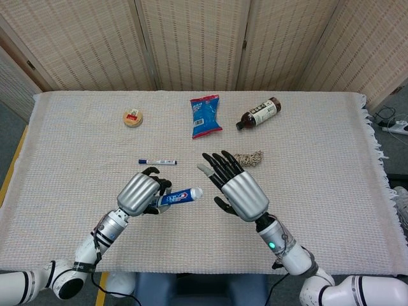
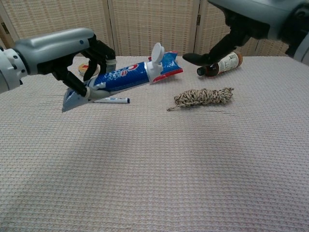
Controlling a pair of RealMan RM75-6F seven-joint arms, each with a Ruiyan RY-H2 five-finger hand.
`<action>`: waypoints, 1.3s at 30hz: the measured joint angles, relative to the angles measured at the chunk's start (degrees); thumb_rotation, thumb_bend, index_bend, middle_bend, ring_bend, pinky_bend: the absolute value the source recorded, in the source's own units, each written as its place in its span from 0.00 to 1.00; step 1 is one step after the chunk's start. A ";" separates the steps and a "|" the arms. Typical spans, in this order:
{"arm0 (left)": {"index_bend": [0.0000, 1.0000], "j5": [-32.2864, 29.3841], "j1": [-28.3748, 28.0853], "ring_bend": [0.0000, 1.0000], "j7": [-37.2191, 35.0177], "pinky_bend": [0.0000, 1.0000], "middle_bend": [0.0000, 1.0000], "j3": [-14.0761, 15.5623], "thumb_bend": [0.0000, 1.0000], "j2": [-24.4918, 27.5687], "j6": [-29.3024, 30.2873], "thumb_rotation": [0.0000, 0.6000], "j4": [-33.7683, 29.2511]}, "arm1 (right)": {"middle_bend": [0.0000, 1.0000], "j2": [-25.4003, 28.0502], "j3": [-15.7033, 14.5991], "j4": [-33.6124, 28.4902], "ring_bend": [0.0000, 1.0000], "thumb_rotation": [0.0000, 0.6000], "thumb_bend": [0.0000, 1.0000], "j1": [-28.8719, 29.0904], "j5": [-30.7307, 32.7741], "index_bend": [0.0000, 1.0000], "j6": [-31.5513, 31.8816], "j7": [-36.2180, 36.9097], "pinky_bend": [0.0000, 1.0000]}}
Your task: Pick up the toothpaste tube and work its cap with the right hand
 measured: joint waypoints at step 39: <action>0.25 -0.15 7.52 0.25 1.47 0.20 0.32 3.81 0.45 -3.85 6.73 1.00 17.34 | 0.00 16.35 -8.40 13.20 0.00 1.00 0.38 -15.49 -4.82 0.00 9.32 20.25 0.00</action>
